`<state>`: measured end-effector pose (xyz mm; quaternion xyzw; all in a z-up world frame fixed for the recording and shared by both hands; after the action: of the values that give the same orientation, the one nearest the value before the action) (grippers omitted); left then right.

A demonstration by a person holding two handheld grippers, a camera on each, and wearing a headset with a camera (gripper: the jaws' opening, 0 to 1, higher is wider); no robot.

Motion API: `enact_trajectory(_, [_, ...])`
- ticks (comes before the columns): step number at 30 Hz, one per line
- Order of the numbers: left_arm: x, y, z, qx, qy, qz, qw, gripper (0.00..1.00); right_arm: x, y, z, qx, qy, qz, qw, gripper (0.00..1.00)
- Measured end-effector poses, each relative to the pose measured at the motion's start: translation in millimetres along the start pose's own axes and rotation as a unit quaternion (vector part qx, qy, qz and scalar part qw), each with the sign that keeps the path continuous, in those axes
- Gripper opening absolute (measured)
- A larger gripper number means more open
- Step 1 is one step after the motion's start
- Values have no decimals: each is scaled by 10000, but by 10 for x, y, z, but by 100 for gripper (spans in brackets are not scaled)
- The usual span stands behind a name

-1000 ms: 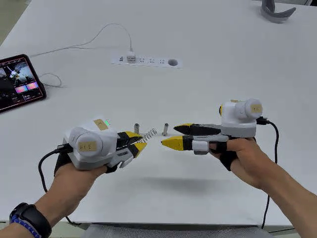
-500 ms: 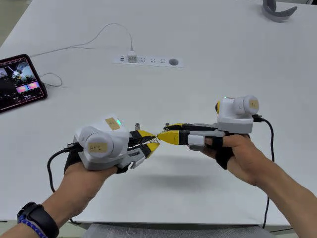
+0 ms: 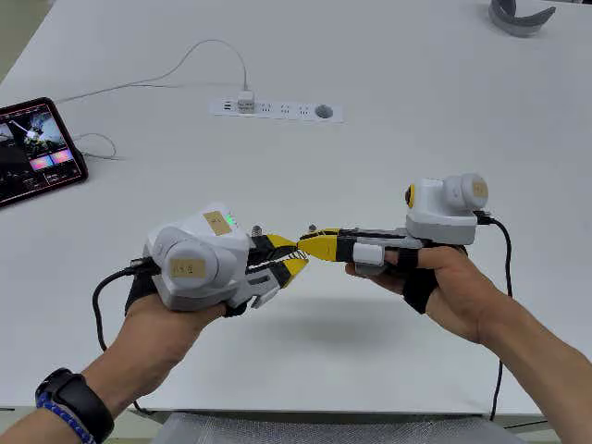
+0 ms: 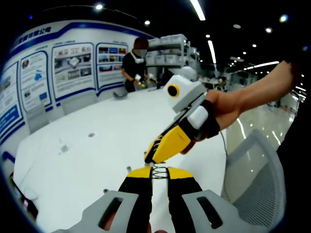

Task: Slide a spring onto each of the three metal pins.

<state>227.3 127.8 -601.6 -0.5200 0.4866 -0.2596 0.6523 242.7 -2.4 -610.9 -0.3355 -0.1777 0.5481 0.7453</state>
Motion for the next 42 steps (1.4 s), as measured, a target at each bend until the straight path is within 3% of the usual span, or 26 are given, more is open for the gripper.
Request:
enact_trajectory(13, [24, -11, 11, 71, 100, 36, 9999, 10, -2, -22, 41, -128, -70, 109, 9998, 13])
enact_trajectory(18, [58, -28, 18, 129, 277, 82, 9995, 10, -16, -71, 74, -521, 8, 504, 9974, 13])
enact_trajectory(23, [91, -42, 17, 200, 537, 172, 9982, 10, -10, -125, 132, -1119, 57, 1157, 9869, 13])
enact_trajectory(26, [109, -42, 16, 219, 676, 224, 9972, 10, 3, -152, 167, -1519, 76, 1592, 9755, 13])
enact_trajectory(28, [125, -36, 11, 237, 776, 272, 9963, 10, 16, -162, 189, -1805, 81, 1921, 9646, 13])
enact_trajectory(29, [135, -32, 3, 255, 845, 303, 9956, 10, 24, -164, 202, -1970, 70, 2128, 9570, 13])
enact_trajectory(31, [148, -23, -9, 274, 950, 343, 9945, 10, 41, -173, 217, -2168, 50, 2352, 9475, 13])
enact_trajectory(34, [169, -7, -26, 297, 1101, 402, 9927, 10, 64, -182, 235, -2510, 22, 2803, 9265, 13])
enact_trajectory(36, [175, -1, -39, 312, 1170, 427, 9917, 10, 76, -183, 244, -2671, 0, 3011, 9154, 13])
enact_trajectory(42, [209, 51, -103, 431, 1376, 559, 9880, 10, 102, -118, 290, -3264, -167, 3816, 8646, 13])
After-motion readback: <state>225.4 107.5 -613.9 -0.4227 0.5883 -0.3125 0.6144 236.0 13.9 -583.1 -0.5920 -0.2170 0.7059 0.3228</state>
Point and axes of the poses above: the centre of the closed fingertips' face, and the gripper's own axes: x roughly forward along the fingers, z roughly to its left, y roughly out of its underside, the point moved 8 cm from there along -x, roughly backward along the fingers, and after that the axes turned 4 degrees about -z, right-handed, at the moved point
